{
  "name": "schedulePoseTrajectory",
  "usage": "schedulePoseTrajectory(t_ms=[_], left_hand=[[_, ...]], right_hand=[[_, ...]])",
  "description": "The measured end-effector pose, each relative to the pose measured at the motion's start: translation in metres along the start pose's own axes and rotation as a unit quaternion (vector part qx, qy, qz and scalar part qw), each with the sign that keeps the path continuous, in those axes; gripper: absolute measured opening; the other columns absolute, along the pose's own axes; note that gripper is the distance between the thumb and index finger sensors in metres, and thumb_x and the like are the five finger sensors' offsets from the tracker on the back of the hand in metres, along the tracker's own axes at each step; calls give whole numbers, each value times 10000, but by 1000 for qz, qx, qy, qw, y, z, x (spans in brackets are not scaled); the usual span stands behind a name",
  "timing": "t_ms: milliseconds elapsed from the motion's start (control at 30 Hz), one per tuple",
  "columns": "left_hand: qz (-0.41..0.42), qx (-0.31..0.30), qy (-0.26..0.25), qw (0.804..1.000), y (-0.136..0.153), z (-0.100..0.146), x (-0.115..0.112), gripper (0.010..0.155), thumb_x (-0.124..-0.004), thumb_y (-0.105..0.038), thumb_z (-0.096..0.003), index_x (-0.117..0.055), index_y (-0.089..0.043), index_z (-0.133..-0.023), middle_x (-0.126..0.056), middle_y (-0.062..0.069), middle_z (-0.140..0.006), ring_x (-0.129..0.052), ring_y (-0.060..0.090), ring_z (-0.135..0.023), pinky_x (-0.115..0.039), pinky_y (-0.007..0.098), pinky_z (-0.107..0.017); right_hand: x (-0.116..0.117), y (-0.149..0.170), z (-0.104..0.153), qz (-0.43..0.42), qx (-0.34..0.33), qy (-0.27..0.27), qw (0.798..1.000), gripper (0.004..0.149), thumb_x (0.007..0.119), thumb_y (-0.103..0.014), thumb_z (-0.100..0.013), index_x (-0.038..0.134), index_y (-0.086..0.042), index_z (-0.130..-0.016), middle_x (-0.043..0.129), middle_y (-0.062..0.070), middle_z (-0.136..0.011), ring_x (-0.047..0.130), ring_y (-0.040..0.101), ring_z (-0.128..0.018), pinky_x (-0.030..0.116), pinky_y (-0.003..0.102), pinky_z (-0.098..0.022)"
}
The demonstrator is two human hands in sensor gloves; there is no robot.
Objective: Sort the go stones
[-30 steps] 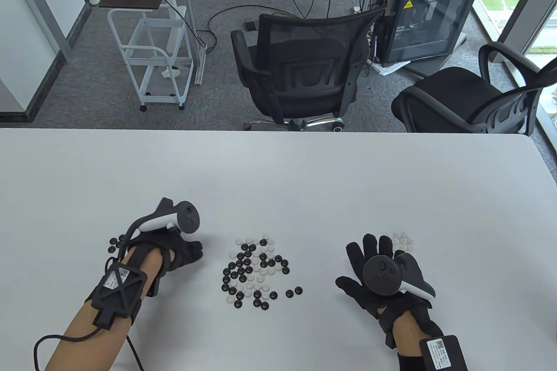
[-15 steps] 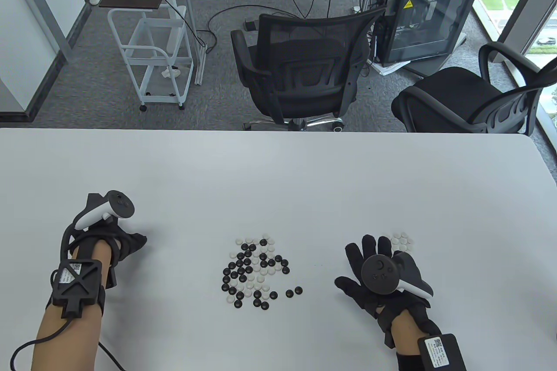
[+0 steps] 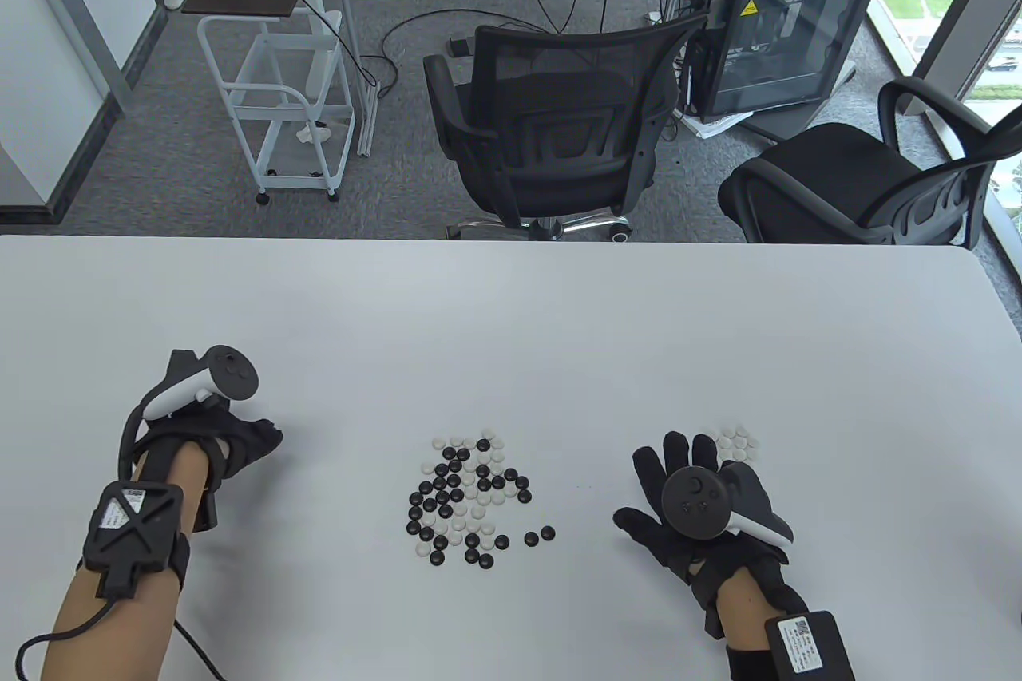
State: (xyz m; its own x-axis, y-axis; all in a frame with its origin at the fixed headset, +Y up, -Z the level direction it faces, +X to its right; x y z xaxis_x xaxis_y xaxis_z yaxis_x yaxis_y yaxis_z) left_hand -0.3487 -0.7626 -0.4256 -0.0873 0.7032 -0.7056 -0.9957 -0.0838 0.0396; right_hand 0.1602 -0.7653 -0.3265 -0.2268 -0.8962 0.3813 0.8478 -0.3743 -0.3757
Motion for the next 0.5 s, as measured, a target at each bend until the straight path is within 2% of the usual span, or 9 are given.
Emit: schedulePoseTrajectory(t_ms=[133,300,500], left_hand=[[-73,-64,0,995,-59,11,-5,610,-580,-530,-556,-721,-315,-1109,-39,218,-1192,73,548,-985,-37,824,-547],[-139,-134,10,981,-122,20,-23,594,-587,-515,-561,-728,-316,-1102,-67,222,-1195,44,550,-992,-62,825,-556],[-147,-190,31,970,-164,15,-45,596,-583,-510,-560,-667,-328,-1121,-46,229,-1182,48,551,-986,-66,826,-553]], right_hand=[[0,0,0,0,0,1,1000,859,533,-473,-613,231,129,-1146,24,527,-1041,-46,748,-829,91,909,-486],[-1,0,0,-1,0,3,1000,861,534,-474,-612,231,129,-1146,24,530,-1040,-46,748,-830,91,909,-486],[-3,0,2,-1,-3,9,1000,863,537,-475,-610,232,128,-1146,23,531,-1039,-46,749,-829,92,910,-486]])
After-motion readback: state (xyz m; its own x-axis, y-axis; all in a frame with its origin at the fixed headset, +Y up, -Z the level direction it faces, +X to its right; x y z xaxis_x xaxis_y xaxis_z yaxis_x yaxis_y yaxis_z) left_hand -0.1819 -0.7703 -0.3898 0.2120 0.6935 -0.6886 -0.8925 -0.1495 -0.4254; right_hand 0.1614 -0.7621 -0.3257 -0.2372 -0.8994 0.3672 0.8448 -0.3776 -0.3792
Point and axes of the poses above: the tracker on the back of each hand, its own y axis roughly to the little-finger side, its own z axis roughly from the fingertips to the wrist, x = y × z, the point moved 5 cm from there along -z, roughly from the wrist to the fingertips
